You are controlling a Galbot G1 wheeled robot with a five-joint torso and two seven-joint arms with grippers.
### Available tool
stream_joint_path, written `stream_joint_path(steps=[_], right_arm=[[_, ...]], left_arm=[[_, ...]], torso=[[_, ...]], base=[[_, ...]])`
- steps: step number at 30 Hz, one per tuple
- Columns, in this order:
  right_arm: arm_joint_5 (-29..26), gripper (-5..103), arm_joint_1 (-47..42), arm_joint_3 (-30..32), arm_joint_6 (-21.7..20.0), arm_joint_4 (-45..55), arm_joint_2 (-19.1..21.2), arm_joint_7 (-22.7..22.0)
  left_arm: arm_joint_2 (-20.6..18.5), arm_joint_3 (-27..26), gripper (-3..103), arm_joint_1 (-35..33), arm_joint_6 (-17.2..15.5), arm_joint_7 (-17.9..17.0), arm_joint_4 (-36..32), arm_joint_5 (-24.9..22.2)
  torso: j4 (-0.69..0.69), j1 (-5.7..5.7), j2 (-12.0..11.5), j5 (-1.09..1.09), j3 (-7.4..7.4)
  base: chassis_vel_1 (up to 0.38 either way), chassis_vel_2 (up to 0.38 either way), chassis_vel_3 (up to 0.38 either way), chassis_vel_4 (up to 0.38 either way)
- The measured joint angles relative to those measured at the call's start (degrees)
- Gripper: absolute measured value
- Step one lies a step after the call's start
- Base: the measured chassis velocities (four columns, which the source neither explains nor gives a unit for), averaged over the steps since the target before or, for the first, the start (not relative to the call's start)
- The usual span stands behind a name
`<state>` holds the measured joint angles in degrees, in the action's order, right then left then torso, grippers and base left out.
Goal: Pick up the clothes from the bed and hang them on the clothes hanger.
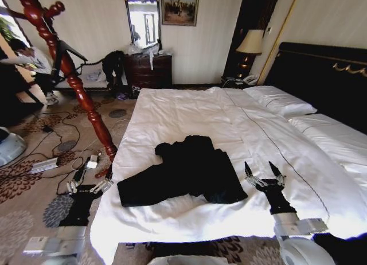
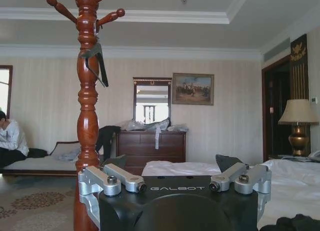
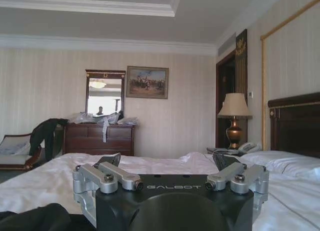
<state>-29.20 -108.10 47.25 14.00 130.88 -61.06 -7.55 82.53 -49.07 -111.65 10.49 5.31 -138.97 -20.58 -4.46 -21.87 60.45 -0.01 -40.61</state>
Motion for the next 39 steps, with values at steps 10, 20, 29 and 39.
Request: stream_joint_path(steps=[10, 20, 29, 39], right_arm=[[5.2, 100, 0.6, 0.0, 0.9, -0.1, 0.8, 1.6], [11.1, 100, 1.8, 0.6, 3.4, -1.9, 0.1, 3.4], [6.0, 100, 4.1, 0.4, 2.0, -3.3, 1.8, 2.9], [-20.6, 100, 9.7, -2.8, -3.2, -5.7, 13.9, 2.9]], left_arm=[[-0.6, -0.1, 100, 0.1, -0.1, 0.0, -0.2, 0.0], [2.4, 0.4, 100, -0.1, -0.7, -0.8, -1.3, 0.8], [3.5, 0.0, 100, -1.1, -0.2, -1.2, -2.7, 2.4], [3.4, -0.7, 100, -1.5, 0.2, -1.6, -1.4, 4.1]], torso=[[0.01, -0.01, 0.0, 0.00, 0.00], [0.00, -0.01, 0.0, 0.04, 0.00], [-0.01, -0.01, 0.0, 0.03, 0.00], [0.01, -0.01, 0.0, 0.00, 0.00]], base=[[0.000, 0.000, 0.000, 0.000], [0.000, 0.000, 0.000, 0.000], [0.000, 0.000, 0.000, 0.000], [0.000, 0.000, 0.000, 0.000]])
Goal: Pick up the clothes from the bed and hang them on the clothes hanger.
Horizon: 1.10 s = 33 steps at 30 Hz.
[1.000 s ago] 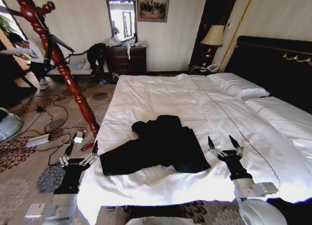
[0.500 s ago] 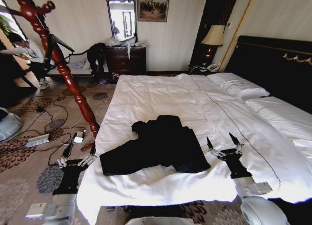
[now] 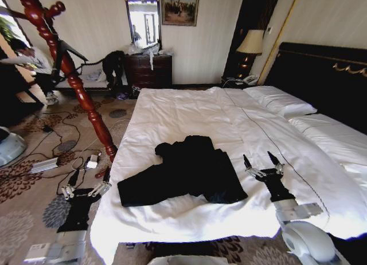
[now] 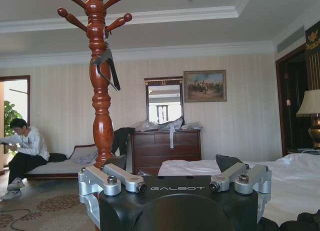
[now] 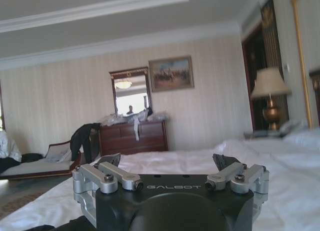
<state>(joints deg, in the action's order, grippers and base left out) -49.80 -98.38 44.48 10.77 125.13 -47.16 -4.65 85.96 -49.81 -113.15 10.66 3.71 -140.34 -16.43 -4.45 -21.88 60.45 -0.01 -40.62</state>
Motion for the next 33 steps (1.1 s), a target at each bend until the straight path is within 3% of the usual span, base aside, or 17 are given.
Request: stream_joint_path(steps=[1, 3, 5, 7, 8, 11, 13, 16, 22, 28, 33], right_arm=[[-4.1, 100, 1.6, -0.9, -1.7, -0.6, 1.8, -0.9], [-7.1, 100, 2.8, -1.6, -2.9, -0.9, 3.0, -1.7], [-20.7, 100, 8.6, -4.4, -9.5, -1.8, 6.8, -6.1], [-30.2, 100, 13.8, -7.0, -14.7, -2.8, 8.5, -10.9], [-30.2, 100, 13.8, -7.0, -14.7, -2.8, 8.5, -10.9], [-41.6, 100, 26.1, -13.8, -21.1, -7.9, 8.7, -18.0], [-43.5, 100, 29.2, -15.5, -22.1, -9.4, 8.1, -19.8], [-51.2, 100, 39.6, -21.0, -28.9, -14.5, 4.1, -30.5], [-52.1, 100, 43.4, -24.5, -31.7, -17.6, 1.1, -33.9], [-45.1, 100, 46.3, -29.3, -32.7, -23.2, -1.2, -33.1], [-42.5, 100, 47.3, -30.5, -32.7, -25.7, -1.8, -32.0]], left_arm=[[0.1, 0.0, 100, -0.2, 0.2, 0.0, 0.1, 0.6], [0.1, 0.0, 100, -0.3, 0.4, 0.0, 0.2, 0.8], [0.2, -0.3, 100, -0.5, 0.6, 0.1, 0.1, 0.4], [0.2, -0.6, 100, -0.6, 0.6, 0.0, -0.4, -0.5], [0.2, -0.6, 100, -0.6, 0.6, 0.0, -0.4, -0.5], [0.3, -1.1, 100, -0.8, 0.6, -0.1, -1.3, -0.9], [0.4, -1.1, 100, -0.9, 0.6, -0.1, -1.6, -0.9], [0.7, -1.1, 100, -0.8, 0.4, -0.7, -2.0, -1.1], [0.7, -1.3, 100, -0.4, 0.2, -1.3, -1.6, -1.2], [0.9, -0.9, 100, -0.1, -0.7, -2.2, -1.9, -2.2], [0.8, -1.1, 100, -0.1, -0.7, -2.5, -1.8, -2.3]], torso=[[-0.01, 0.00, 0.0, 0.01, 0.00], [-0.01, 0.00, 0.0, 0.01, 0.00], [-0.01, 0.00, 0.0, 0.01, 0.00], [0.00, 0.00, 0.0, 0.00, 0.00], [0.00, 0.00, 0.0, 0.00, 0.00], [-0.02, 0.00, 0.0, 0.01, 0.00], [-0.02, 0.00, 0.0, 0.02, 0.00], [0.02, -0.01, 0.0, 0.01, -0.01], [-0.02, 0.00, 0.0, 0.00, 0.00], [-0.01, 0.00, 0.0, 0.01, 0.00], [-0.02, 0.00, 0.0, 0.00, 0.00]], base=[[0.000, 0.000, 0.000, 0.000], [0.000, 0.000, 0.000, 0.000], [0.000, 0.000, 0.000, 0.000], [0.000, 0.000, 0.000, 0.000], [0.000, 0.000, 0.000, 0.000], [0.000, 0.000, 0.000, 0.000], [0.000, 0.000, 0.000, 0.000], [0.000, 0.000, 0.000, 0.000], [0.000, 0.000, 0.000, 0.000], [0.000, 0.000, 0.000, 0.000], [0.000, 0.000, 0.000, 0.000]])
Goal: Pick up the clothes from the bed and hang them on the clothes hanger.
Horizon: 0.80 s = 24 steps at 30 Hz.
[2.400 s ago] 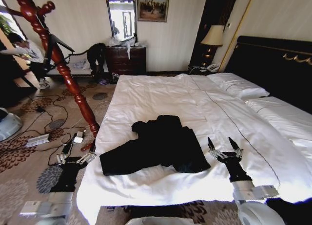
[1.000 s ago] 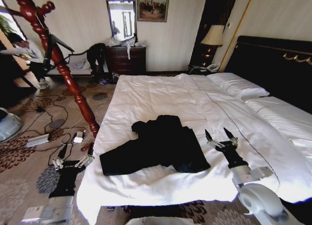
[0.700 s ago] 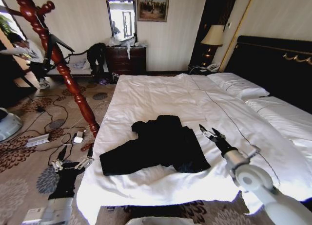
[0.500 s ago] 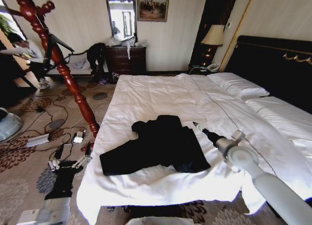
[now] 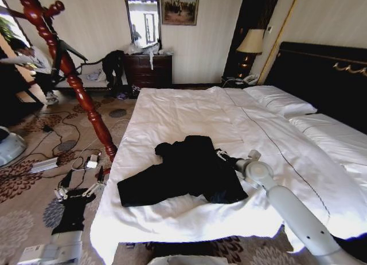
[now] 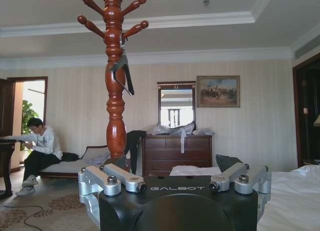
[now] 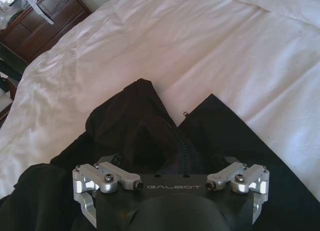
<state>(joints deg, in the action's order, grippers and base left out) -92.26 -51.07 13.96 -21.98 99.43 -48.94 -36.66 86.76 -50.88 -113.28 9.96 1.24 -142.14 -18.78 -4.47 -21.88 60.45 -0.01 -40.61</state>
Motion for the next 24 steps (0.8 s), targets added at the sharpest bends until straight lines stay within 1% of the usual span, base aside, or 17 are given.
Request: stream_joint_path(steps=[5, 6, 7, 8, 11, 12, 14, 15, 16, 17, 18, 20, 21, 22, 23, 24], right_arm=[[2.6, 101, 1.3, -1.0, -0.2, -2.4, -1.0, 0.8], [3.3, 91, 1.5, -1.1, -0.2, -2.8, -1.2, 1.0], [4.0, 86, 1.5, -1.1, -0.2, -3.1, -1.3, 1.1], [4.0, 86, 1.5, -1.1, -0.2, -3.1, -1.3, 1.1], [5.5, 70, 0.9, -1.1, -0.2, -2.9, -1.0, 1.6], [5.5, 70, 0.9, -1.1, -0.2, -2.9, -1.0, 1.6], [7.2, 58, 0.3, -1.1, -0.1, -2.6, -0.7, 2.7], [7.7, 58, 0.2, -1.1, -0.1, -2.5, -0.6, 3.1], [7.9, 53, 0.1, -1.1, 0.0, -2.4, -0.5, 3.4], [7.9, 53, 0.1, -1.1, 0.0, -2.4, -0.5, 3.4], [8.3, 48, 0.0, -1.2, 0.2, -2.3, -0.4, 3.8], [9.0, 37, -0.1, -1.3, 1.0, -2.1, 0.0, 5.3], [9.6, 37, -0.2, -1.5, 1.8, -2.1, 0.2, 6.5], [9.6, 37, -0.2, -1.5, 1.8, -2.1, 0.2, 6.5], [10.1, 32, -0.2, -1.7, 2.4, -2.2, 0.4, 7.3], [11.3, 27, -0.2, -2.0, 3.8, -2.5, 0.7, 9.2]], left_arm=[[0.0, 0.0, 100, -0.1, 0.0, -0.1, 0.0, 0.1], [0.0, 0.0, 100, -0.2, 0.0, -0.1, -0.1, 0.1], [0.0, -0.1, 100, -0.2, 0.0, -0.1, -0.1, 0.2], [0.0, -0.1, 100, -0.2, 0.0, -0.1, -0.1, 0.2], [-0.1, -0.3, 100, -0.3, 0.1, -0.4, -0.1, 0.2], [-0.1, -0.3, 100, -0.3, 0.1, -0.4, -0.1, 0.2], [0.0, -0.3, 100, -0.1, 0.1, -0.5, 0.0, 0.4], [0.0, -0.2, 100, -0.1, 0.1, -0.6, 0.1, 0.6], [0.1, -0.2, 100, 0.0, 0.1, -0.6, 0.2, 0.8], [0.1, -0.2, 100, 0.0, 0.1, -0.6, 0.2, 0.8], [0.1, -0.1, 100, 0.0, 0.2, -0.7, 0.3, 1.0], [0.2, 0.0, 100, 0.2, 0.2, -0.9, 0.5, 1.1], [0.2, -0.1, 100, 0.4, 0.2, -1.1, 0.6, 1.1], [0.2, -0.1, 100, 0.4, 0.2, -1.1, 0.6, 1.1], [0.2, -0.1, 100, 0.5, 0.2, -1.3, 0.7, 1.1], [0.2, -0.2, 100, 0.7, 0.2, -1.7, 0.9, 1.1]], torso=[[0.01, 0.00, 0.0, 0.00, 0.00], [0.02, 0.00, 0.0, 0.00, 0.00], [0.01, 0.00, 0.0, 0.00, 0.00], [0.01, 0.00, 0.0, 0.00, 0.00], [0.01, 0.01, 0.0, 0.01, 0.00], [0.01, 0.01, 0.0, 0.01, 0.00], [0.00, 0.00, 0.0, 0.00, 0.00], [0.00, 0.01, 0.0, 0.01, 0.00], [0.00, 0.01, 0.0, 0.01, 0.00], [0.00, 0.01, 0.0, 0.01, 0.00], [0.00, 0.01, 0.0, 0.01, 0.00], [0.01, 0.00, 0.0, 0.01, 0.00], [0.00, 0.00, 0.0, 0.00, 0.00], [0.00, 0.00, 0.0, 0.00, 0.00], [0.00, 0.01, 0.0, 0.01, 0.00], [0.00, 0.01, 0.0, 0.01, 0.00]], base=[[0.000, 0.000, 0.000, 0.000], [0.000, 0.000, 0.000, 0.000], [0.000, 0.000, 0.000, 0.000], [0.000, 0.000, 0.000, 0.000], [0.000, 0.000, 0.000, 0.000], [0.000, 0.000, 0.000, 0.000], [0.000, 0.000, 0.000, 0.000], [0.000, 0.000, 0.000, 0.000], [0.000, 0.000, 0.000, 0.000], [0.000, 0.000, 0.000, 0.000], [0.000, 0.000, 0.000, 0.000], [0.000, 0.000, 0.000, 0.000], [0.000, 0.000, 0.000, 0.000], [0.000, 0.000, 0.000, 0.000], [0.000, 0.000, 0.000, 0.000], [0.000, 0.000, 0.000, 0.000]])
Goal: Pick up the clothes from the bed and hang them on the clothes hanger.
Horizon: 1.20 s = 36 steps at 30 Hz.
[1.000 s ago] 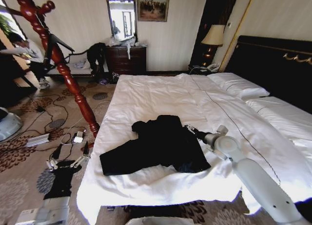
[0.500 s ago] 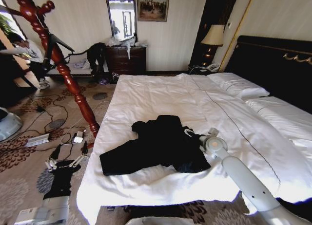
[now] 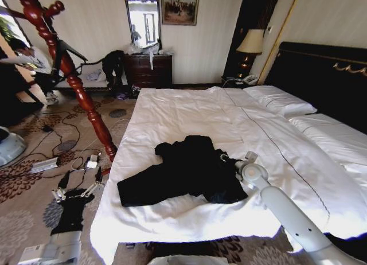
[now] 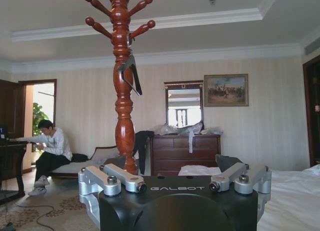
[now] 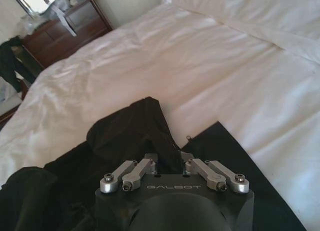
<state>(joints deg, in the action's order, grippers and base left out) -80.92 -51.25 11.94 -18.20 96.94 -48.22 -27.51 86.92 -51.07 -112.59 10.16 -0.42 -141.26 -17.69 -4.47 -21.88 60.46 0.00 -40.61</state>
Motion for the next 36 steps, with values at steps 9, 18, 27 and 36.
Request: stream_joint_path(steps=[9, 18, 27, 36], right_arm=[[1.0, 1, -0.1, -0.5, 0.9, 1.2, 1.5, 2.4], [3.6, 0, 1.7, -0.6, 8.1, 2.0, 4.3, 11.4], [0.0, 0, 13.4, -0.2, 14.4, 5.9, 8.0, 17.9], [-7.6, 0, 28.5, -0.3, 15.4, 9.7, 10.5, 18.1]], left_arm=[[-0.1, 0.1, 100, 0.6, 0.0, -0.9, 0.9, 0.3], [-0.3, 0.0, 100, 0.8, 0.1, -1.5, 1.1, 0.4], [-0.4, 0.0, 100, 0.8, 0.1, -1.9, 0.9, 0.1], [-0.5, 0.1, 100, 1.0, 0.3, -2.1, 1.0, 0.0]], torso=[[0.00, 0.00, 0.0, 0.00, 0.00], [0.00, 0.00, 0.0, 0.01, 0.00], [0.00, 0.00, 0.0, 0.00, -0.01], [-0.01, 0.00, 0.0, 0.00, -0.01]], base=[[0.000, 0.000, 0.000, 0.000], [0.000, 0.000, 0.000, 0.000], [0.000, 0.000, 0.000, 0.000], [0.000, 0.000, 0.000, 0.000]])
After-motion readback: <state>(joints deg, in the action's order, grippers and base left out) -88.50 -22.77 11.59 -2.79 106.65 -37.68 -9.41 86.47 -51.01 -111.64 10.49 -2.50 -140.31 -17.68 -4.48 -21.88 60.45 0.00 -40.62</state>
